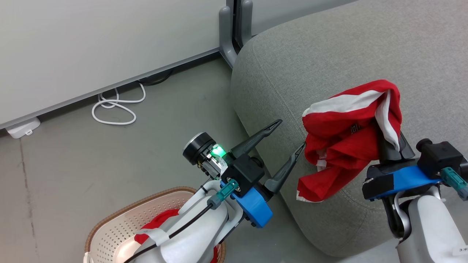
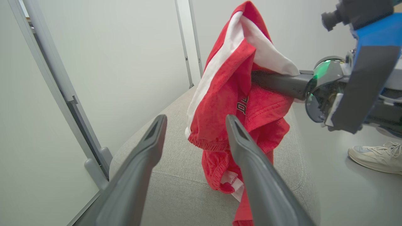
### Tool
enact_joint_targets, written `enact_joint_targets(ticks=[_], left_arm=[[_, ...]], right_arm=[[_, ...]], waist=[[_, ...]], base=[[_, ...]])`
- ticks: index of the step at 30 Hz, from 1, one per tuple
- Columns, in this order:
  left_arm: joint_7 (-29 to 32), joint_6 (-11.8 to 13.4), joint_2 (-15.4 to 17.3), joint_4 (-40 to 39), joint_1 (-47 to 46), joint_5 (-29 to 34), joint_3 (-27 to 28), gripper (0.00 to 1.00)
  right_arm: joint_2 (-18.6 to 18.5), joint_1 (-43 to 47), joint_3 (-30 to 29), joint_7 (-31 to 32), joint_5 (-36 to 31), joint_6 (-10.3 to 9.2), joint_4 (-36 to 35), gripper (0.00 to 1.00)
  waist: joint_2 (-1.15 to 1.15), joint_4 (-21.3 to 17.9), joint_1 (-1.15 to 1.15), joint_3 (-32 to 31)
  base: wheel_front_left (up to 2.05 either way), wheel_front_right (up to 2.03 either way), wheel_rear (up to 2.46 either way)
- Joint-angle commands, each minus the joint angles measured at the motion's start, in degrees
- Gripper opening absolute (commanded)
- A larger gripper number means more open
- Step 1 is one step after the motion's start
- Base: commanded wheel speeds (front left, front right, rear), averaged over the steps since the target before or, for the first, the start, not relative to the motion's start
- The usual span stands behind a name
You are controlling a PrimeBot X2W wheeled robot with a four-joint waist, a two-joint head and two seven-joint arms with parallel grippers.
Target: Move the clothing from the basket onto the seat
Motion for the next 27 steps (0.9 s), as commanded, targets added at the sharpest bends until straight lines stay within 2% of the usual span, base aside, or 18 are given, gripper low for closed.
enact_joint_targets(ticks=[1,8,12,19,27], left_arm=[[-0.3,-0.3,0.2,-0.2,0.2,0.1,0.1,1.0],[-0.3,-0.4,0.7,-0.8,-1.3,0.7,0.7,1.0],[-0.3,-0.4,1.3,-0.9,-2.5,1.3,0.9,1.0],[-0.2,-0.4,2.6,-0.7,-5.5,2.2,0.3,1.0],[0.0,-0.3,3.2,-1.5,-9.9,3.1,-1.2,1.0]], right_arm=[[0.3,0.3,-0.2,-0.2,0.7,0.03,-0.5,0.0],[0.1,-4.0,-1.7,-0.2,1.5,0.03,-3.0,0.0],[-1.4,-9.3,-4.1,-0.2,1.8,0.03,-4.7,0.0],[-5.8,-21.6,-9.1,-0.2,2.3,0.03,-7.0,0.0],[-14.2,-34.5,-13.6,-0.2,1.9,0.02,-5.4,0.0]], waist=[[0.0,-0.1,0.0,0.1],[0.0,0.5,0.0,2.2],[0.0,1.2,0.0,5.0],[0.0,3.4,0.0,12.5],[0.0,7.4,0.0,21.4]], base=[[0.0,0.0,0.0],[0.0,0.0,0.0],[0.0,0.0,0.0],[0.0,0.0,0.0],[0.0,0.0,0.0]])
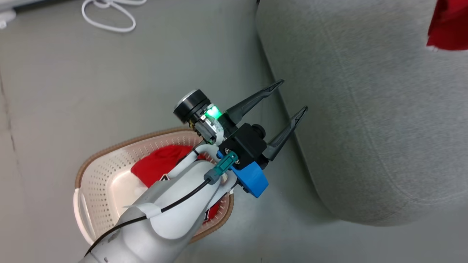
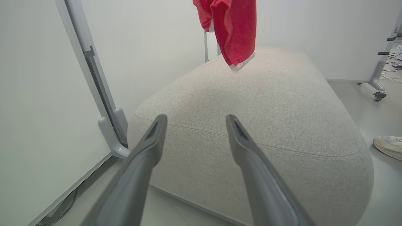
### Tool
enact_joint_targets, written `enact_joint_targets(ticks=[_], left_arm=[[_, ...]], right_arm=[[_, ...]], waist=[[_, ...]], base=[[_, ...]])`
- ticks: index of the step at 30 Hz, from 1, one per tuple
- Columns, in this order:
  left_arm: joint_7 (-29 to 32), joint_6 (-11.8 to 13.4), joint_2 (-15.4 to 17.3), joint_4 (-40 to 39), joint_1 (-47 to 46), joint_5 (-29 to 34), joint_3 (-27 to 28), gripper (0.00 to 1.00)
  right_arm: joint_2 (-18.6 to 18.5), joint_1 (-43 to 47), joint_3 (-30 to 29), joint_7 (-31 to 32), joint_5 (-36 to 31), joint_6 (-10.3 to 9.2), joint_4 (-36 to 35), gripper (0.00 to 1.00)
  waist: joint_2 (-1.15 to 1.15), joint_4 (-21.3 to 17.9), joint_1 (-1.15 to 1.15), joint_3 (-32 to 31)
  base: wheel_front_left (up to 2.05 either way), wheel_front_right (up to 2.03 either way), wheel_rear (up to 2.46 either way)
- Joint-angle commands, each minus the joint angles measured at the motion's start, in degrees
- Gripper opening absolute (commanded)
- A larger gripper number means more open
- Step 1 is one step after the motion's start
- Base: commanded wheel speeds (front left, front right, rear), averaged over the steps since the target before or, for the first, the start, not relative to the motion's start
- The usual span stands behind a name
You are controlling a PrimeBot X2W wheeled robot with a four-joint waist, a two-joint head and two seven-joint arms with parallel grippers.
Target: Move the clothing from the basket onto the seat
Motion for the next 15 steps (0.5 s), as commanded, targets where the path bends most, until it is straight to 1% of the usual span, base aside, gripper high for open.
enact_joint_targets(ticks=[1,6,10,12,15], left_arm=[[-0.1,0.0,0.2,-0.4,-1.5,0.3,-0.3,1.0],[0.1,0.0,0.8,-0.9,-3.6,0.9,-0.7,1.0],[0.1,0.2,1.3,-0.9,-4.7,1.3,-0.8,1.0],[0.1,0.4,1.6,-0.8,-5.0,1.3,-0.8,1.0],[0.0,0.4,1.8,-0.9,-5.3,1.3,-0.8,1.0]], right_arm=[[-1.9,-2.7,-1.0,-0.2,0.0,0.02,0.7,0.0],[-7.0,-7.8,-3.0,-0.1,0.8,0.02,5.5,0.0],[-9.5,-9.5,-3.3,-0.1,1.0,0.02,11.2,0.0],[-9.8,-8.9,-3.6,-0.1,0.9,0.02,13.9,0.0],[-8.4,-7.0,-4.7,-0.1,1.4,0.02,17.5,0.0]], waist=[[0.0,2.9,0.0,4.7],[0.0,4.1,0.0,9.4],[0.0,4.4,0.0,12.2],[0.0,4.5,0.0,13.2],[0.0,4.5,0.0,14.2]], base=[[0.0,0.0,0.0],[0.0,0.0,0.0],[0.0,0.0,0.0],[0.0,0.0,0.0],[0.0,0.0,0.0]])
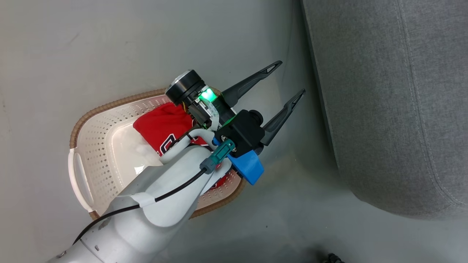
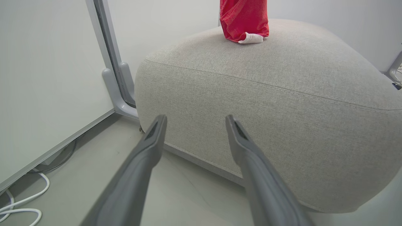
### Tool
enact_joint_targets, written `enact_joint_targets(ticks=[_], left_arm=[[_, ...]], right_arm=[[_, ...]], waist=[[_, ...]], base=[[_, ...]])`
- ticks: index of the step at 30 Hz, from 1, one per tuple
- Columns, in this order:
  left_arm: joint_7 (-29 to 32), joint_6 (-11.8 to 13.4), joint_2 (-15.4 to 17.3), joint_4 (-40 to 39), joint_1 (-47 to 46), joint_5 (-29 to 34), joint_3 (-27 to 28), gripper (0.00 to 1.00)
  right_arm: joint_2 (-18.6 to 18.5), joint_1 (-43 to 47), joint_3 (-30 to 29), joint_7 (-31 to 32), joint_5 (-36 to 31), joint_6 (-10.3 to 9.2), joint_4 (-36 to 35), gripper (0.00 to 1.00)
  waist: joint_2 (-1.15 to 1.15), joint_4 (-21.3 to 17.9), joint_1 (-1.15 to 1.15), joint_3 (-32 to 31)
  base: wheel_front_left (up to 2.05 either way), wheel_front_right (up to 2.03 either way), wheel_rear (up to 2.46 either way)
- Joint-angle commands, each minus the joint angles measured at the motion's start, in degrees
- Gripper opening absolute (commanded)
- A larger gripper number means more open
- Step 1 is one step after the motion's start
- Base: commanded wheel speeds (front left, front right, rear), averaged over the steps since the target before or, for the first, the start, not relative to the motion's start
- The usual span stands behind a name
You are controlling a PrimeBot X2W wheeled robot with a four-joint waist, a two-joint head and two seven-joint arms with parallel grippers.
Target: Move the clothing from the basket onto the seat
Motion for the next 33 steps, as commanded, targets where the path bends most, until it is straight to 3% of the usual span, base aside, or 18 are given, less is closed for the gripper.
enact_joint_targets(ticks=[1,14,15,16,17,25,33], left_arm=[[-0.2,0.1,0.1,-0.3,-1.1,0.1,0.0,1.0],[-0.4,0.2,-0.4,0.3,-2.2,-0.4,-0.9,1.0],[-0.4,0.2,-0.4,0.4,-2.2,-0.4,-0.9,1.0],[-0.4,0.3,-0.4,0.4,-2.1,-0.4,-1.0,1.0],[-0.5,0.3,-0.4,0.5,-1.9,-0.4,-1.0,1.0],[-0.5,0.8,-0.7,0.6,0.4,-1.5,-0.6,1.0],[-0.5,2.0,-1.1,-0.7,5.8,-3.3,1.8,1.0]], right_arm=[[1.0,1.9,-0.6,0.0,0.5,0.01,1.9,0.0],[5.5,5.9,-4.2,0.0,1.2,0.01,18.8,0.0],[5.5,5.8,-4.2,0.0,1.1,0.01,19.1,0.06],[5.6,5.8,-4.3,0.0,1.0,0.01,19.1,0.46],[5.7,5.9,-4.3,0.0,0.7,0.01,19.2,1.0],[6.6,10.3,-3.0,0.0,-0.7,0.01,15.8,1.0],[8.2,22.5,-1.1,0.0,-2.0,0.01,9.9,1.0]], waist=[[0.0,0.3,-0.01,1.0],[0.0,1.1,-0.01,0.7],[0.0,1.1,-0.01,0.5],[0.0,1.0,-0.01,0.2],[0.0,0.9,-0.01,-0.2],[0.0,0.3,-0.01,-5.5],[0.0,0.2,-0.01,-15.4]], base=[[0.0,0.0,0.0],[0.0,0.0,0.0],[0.0,0.0,0.0],[0.0,0.0,0.0],[0.0,0.0,0.0],[0.0,0.0,0.0],[0.0,0.0,0.0]])
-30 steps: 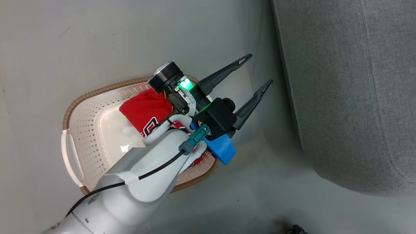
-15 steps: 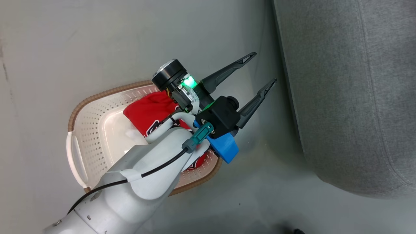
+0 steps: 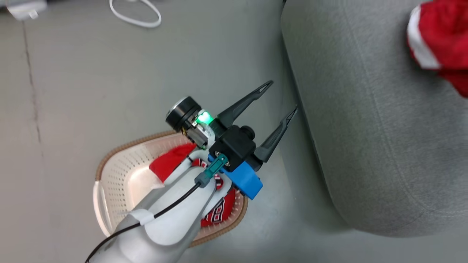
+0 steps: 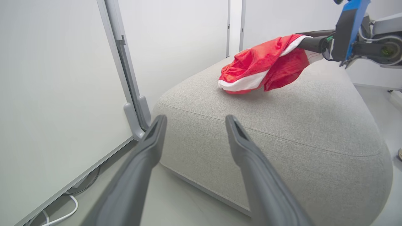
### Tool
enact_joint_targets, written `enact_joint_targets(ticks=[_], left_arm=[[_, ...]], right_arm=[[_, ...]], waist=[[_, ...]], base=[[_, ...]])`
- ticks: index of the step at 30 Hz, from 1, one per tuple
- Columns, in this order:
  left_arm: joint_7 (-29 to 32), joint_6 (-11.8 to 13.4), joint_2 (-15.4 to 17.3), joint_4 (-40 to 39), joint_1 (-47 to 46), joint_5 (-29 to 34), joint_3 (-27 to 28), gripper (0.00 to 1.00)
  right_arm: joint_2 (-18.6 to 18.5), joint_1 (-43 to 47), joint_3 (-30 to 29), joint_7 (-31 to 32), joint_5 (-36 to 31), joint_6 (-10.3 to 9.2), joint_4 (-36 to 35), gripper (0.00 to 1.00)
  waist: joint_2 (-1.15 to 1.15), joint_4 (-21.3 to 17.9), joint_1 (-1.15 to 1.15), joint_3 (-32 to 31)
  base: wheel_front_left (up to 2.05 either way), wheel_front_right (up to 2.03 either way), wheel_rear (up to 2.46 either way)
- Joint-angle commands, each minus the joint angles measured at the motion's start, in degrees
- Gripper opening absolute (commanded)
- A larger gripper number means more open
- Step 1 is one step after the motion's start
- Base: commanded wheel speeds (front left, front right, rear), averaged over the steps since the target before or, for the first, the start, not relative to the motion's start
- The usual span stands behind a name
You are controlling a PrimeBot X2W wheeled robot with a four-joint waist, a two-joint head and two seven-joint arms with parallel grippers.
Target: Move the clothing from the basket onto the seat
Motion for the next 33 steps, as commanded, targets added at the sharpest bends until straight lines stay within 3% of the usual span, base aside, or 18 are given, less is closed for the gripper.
enact_joint_targets(ticks=[1,13,24,33], left_arm=[[-0.3,0.3,0.0,-0.3,1.0,-0.4,0.5,1.0],[-0.3,1.3,-0.3,-1.2,10.9,-1.6,4.9,1.0],[-0.3,3.3,0.6,-3.3,18.4,-2.4,12.4,1.0],[-0.3,5.2,2.3,-5.6,24.5,-2.5,21.3,1.0]], right_arm=[[0.3,2.0,0.3,0.0,-0.4,0.01,-0.8,1.0],[1.6,18.2,4.2,0.0,1.9,0.01,-8.5,1.0],[7.7,25.9,11.6,-0.1,2.2,0.01,-21.1,1.0],[11.0,29.2,18.9,-0.1,2.4,0.01,-26.9,1.0]], waist=[[0.0,0.1,0.0,-4.3],[0.0,3.5,0.0,-15.2],[0.0,8.1,0.0,-20.0],[0.0,11.7,0.0,-23.7]], base=[[0.0,0.0,0.0],[0.0,0.0,0.0],[0.0,0.0,0.0],[0.0,0.0,0.0]])
